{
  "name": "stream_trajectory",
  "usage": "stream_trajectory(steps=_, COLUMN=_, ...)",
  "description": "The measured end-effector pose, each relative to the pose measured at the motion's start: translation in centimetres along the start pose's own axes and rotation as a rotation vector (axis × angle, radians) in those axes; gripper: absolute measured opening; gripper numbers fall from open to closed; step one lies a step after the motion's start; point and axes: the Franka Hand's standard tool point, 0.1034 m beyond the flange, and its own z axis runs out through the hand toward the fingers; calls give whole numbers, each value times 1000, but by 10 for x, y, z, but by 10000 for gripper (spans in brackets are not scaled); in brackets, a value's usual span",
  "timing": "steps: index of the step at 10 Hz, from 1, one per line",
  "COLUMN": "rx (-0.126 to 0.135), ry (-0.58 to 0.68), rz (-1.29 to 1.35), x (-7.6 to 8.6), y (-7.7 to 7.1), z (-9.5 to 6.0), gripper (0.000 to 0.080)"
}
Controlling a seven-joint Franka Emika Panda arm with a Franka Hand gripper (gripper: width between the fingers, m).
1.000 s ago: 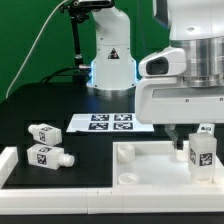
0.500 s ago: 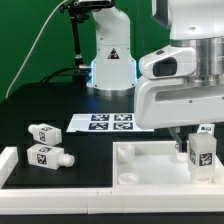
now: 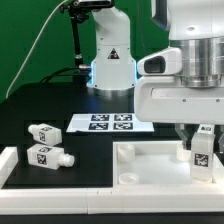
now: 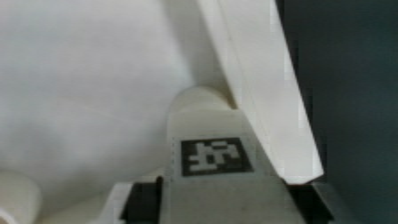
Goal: Assemble one leg
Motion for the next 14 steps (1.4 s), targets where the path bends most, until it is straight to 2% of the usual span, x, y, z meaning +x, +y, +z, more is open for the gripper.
stream_trajectory(steps=1, rx=-2, ry=1, rz=134, x=-1, y=0, z=0, gripper=287)
stream_trajectory(steps=3, rx=5, ry=-18, rz=599, x=-3, y=-2, z=1, gripper=288)
stream_trajectory(steps=5, rx=51, ry=-51, rz=946, x=-1, y=-4, z=1, gripper=288)
stream_trajectory(steps=7, rx=57, ry=-55, rz=1057, x=-2, y=-4, z=2, gripper=288)
stream_trajectory(steps=8, rx=58, ry=-54, rz=1024, x=-2, y=-4, z=2, gripper=288)
stream_trajectory(steps=9, rx=55, ry=-46, rz=924, x=-2, y=-4, z=2, gripper=374)
stream_trajectory(steps=10, rx=51, ry=-38, rz=757, x=-4, y=-4, z=3, gripper=568)
stream_trajectory(steps=11, rx=41, ry=-35, rz=579, x=-6, y=-5, z=3, gripper=628)
stream_trajectory(steps=13, rx=5, ry=-33, rz=237, x=-12, y=-6, z=4, gripper=645)
stream_trajectory(steps=14, rx=6, ry=-32, rz=218, x=-11, y=-6, z=4, gripper=645)
